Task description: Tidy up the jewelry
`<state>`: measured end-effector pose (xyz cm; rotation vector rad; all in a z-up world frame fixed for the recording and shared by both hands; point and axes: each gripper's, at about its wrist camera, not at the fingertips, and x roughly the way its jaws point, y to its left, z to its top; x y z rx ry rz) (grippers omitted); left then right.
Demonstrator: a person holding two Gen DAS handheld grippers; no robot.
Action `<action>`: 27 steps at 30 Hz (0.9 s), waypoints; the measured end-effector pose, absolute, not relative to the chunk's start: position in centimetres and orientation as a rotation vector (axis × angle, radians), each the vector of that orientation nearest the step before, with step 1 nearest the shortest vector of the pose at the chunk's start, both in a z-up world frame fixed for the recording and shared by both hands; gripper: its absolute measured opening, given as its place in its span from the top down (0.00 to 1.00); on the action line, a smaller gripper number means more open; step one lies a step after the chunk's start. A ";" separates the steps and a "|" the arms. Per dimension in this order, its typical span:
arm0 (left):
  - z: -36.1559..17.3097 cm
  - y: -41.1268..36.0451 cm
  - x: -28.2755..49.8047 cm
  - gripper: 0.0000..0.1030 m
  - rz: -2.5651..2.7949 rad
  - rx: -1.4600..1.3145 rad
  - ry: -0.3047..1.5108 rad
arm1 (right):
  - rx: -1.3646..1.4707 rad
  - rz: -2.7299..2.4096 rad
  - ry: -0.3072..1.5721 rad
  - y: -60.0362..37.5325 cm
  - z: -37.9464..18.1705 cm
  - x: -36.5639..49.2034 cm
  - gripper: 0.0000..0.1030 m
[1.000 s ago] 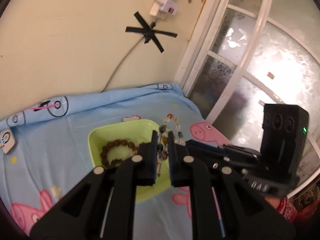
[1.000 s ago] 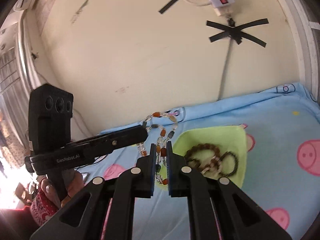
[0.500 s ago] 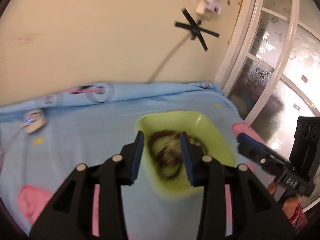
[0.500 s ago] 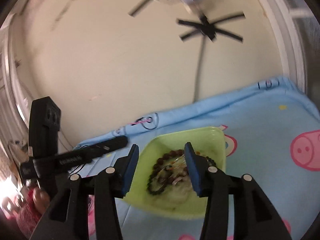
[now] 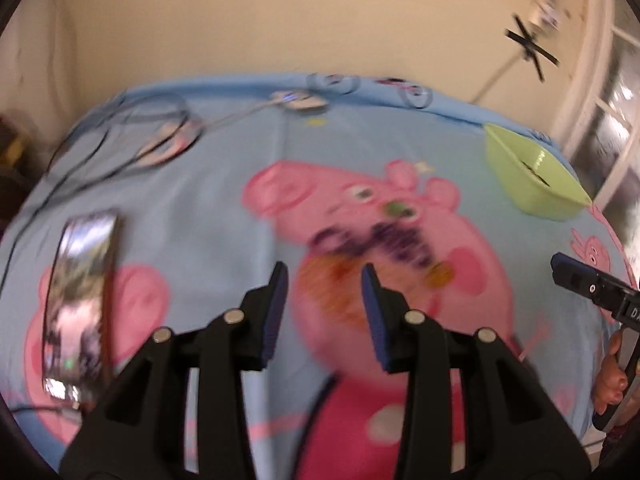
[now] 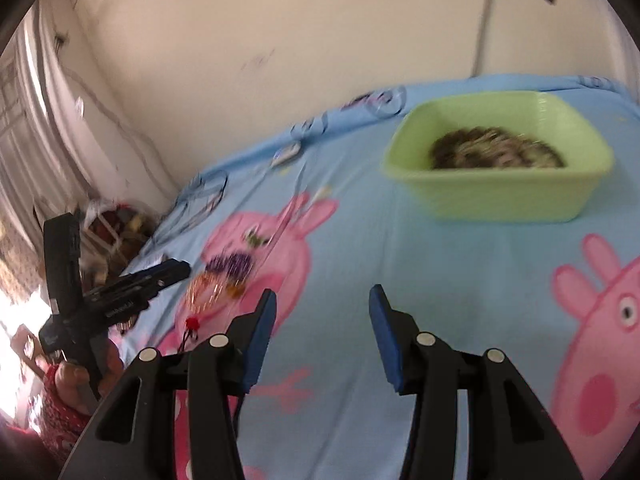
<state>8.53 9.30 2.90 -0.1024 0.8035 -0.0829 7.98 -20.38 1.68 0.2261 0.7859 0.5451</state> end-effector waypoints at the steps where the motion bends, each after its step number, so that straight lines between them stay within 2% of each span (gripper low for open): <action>1: 2.7 10.1 8.1 0.65 -0.078 -0.117 0.804 | 0.206 0.554 0.801 -19.2 1.6 7.9 0.77; 3: 2.5 11.2 7.5 0.65 -0.090 -0.161 0.799 | 0.182 0.569 0.823 -17.4 1.4 8.2 0.77; 5: 2.5 12.2 7.3 0.65 -0.110 -0.216 0.781 | 0.155 0.591 0.838 -15.6 1.7 8.4 0.84; 7: 2.2 13.0 7.5 0.65 -0.128 -0.275 0.785 | 0.125 0.604 0.854 -14.1 1.9 8.8 0.95; 9: 2.1 13.6 7.4 0.65 -0.151 -0.319 0.783 | 0.095 0.621 0.867 -12.6 1.9 9.7 0.98; 20: 2.8 12.6 6.8 0.65 -0.173 -0.267 0.729 | -0.122 0.635 0.931 -4.6 0.9 15.7 1.00; 27: 2.8 12.1 6.8 0.65 -0.158 -0.217 0.727 | 0.001 0.492 0.823 -11.4 3.5 14.5 1.00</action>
